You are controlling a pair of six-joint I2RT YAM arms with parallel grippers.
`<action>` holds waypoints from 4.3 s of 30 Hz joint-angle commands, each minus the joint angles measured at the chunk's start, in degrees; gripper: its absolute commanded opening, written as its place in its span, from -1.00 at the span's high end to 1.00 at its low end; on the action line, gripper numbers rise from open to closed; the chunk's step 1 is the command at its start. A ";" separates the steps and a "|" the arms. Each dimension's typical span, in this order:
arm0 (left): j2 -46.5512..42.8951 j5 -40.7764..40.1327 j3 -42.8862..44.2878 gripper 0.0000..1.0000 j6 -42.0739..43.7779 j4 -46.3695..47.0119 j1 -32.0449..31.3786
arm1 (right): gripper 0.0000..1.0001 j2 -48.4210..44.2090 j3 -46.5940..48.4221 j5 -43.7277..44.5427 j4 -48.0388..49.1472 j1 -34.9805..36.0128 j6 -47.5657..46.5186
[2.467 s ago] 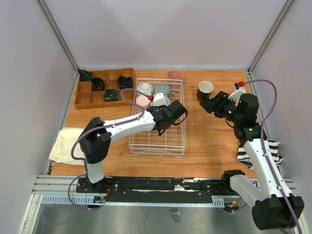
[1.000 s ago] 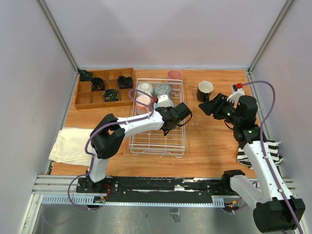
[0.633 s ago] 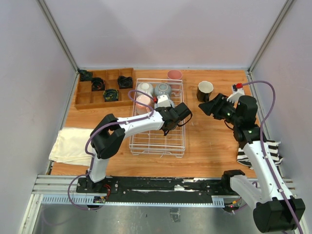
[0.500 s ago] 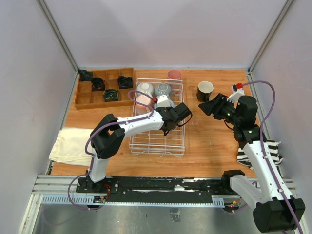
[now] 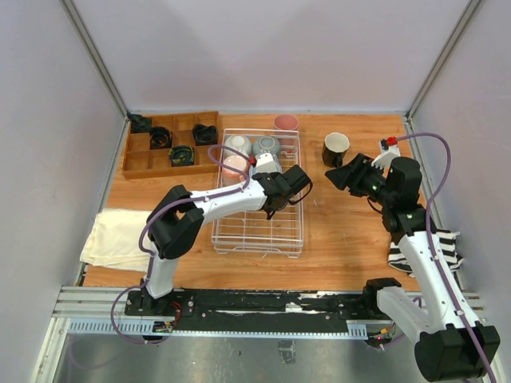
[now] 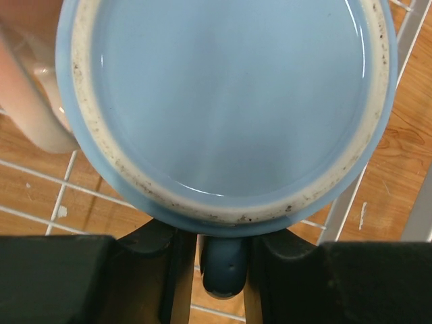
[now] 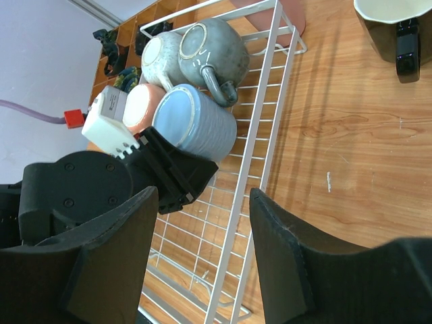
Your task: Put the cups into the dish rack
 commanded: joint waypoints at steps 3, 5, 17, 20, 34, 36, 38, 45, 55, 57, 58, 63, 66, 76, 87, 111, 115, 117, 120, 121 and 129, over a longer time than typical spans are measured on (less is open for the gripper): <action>3.55 0.98 4.38 0.29 4.62 2.48 2.09 | -0.15 -0.91 0.02 -0.35 -0.67 1.14 -1.30; 3.91 1.97 4.64 0.25 5.88 3.32 2.66 | -0.15 -0.82 -0.07 -0.35 -0.67 1.14 -1.29; 2.55 3.33 3.87 0.05 5.26 3.27 3.06 | -0.15 -0.06 0.16 -0.35 -0.67 1.14 -1.26; 0.79 2.84 2.82 0.03 5.25 3.76 2.78 | -0.16 0.58 0.43 -0.35 -0.43 1.14 -1.14; -5.60 3.12 -2.57 -0.03 4.77 6.20 2.17 | -0.28 9.98 9.36 1.66 -2.74 1.01 -2.14; -6.51 3.02 -3.42 -0.03 4.13 5.83 1.99 | -0.33 11.88 11.99 3.26 -4.65 0.99 -2.87; -7.72 2.17 -4.32 -0.04 2.61 4.46 1.56 | -0.41 13.81 14.54 6.24 -7.00 0.94 -3.60; -14.13 2.04 -8.78 -0.07 2.04 5.08 1.17 | -0.59 24.39 28.33 18.49 -20.69 0.83 -8.47; -24.47 0.88 -11.74 -0.07 4.13 4.94 0.47 | -0.35 37.95 40.45 20.20 -26.37 -4.25 -11.64; -27.25 1.63 -11.55 -0.08 7.06 5.90 0.47 | -0.33 40.14 42.08 20.39 -26.48 -5.08 -12.28; -28.65 2.18 -11.49 -0.08 8.91 6.51 0.47 | -0.33 41.10 42.87 20.39 -26.59 -5.32 -12.82; -37.75 7.87 -13.23 -0.20 17.88 11.58 0.63 | -0.31 46.62 47.68 19.37 -28.87 -6.51 -15.27; -42.41 13.04 -15.48 -0.41 21.89 14.92 1.14 | -0.27 48.19 48.88 18.59 -29.37 -6.93 -16.13; -45.27 26.34 -11.75 -0.44 28.32 15.96 2.22 | -0.19 53.51 50.89 17.78 -29.39 -7.16 -16.60; -46.89 31.34 -10.65 -0.46 28.75 18.84 2.64 | -0.17 59.55 53.28 18.19 -27.46 -7.21 -15.13; -49.17 37.93 -14.18 -0.54 27.49 22.29 5.72 | 0.99 66.06 52.08 15.28 -23.66 -7.16 -13.17; -49.71 45.32 -17.55 -0.54 26.46 28.96 8.33 | 0.99 60.65 48.58 8.30 -22.14 -8.46 -10.44; -50.17 48.27 -19.69 -0.54 27.33 33.30 8.63 | 0.99 57.36 46.24 2.82 -20.34 -9.49 -7.41; -50.90 53.31 -23.77 -0.55 29.03 40.78 9.02 | 0.99 52.19 42.83 -3.40 -17.27 -10.80 -2.54; -50.90 54.54 -25.11 -0.56 29.91 42.57 9.15 | 0.99 50.42 41.86 -5.04 -16.42 -11.07 -0.60; -45.04 63.93 -27.06 -0.56 32.96 52.31 10.04 | 0.99 36.67 29.53 -19.42 1.48 -12.35 21.87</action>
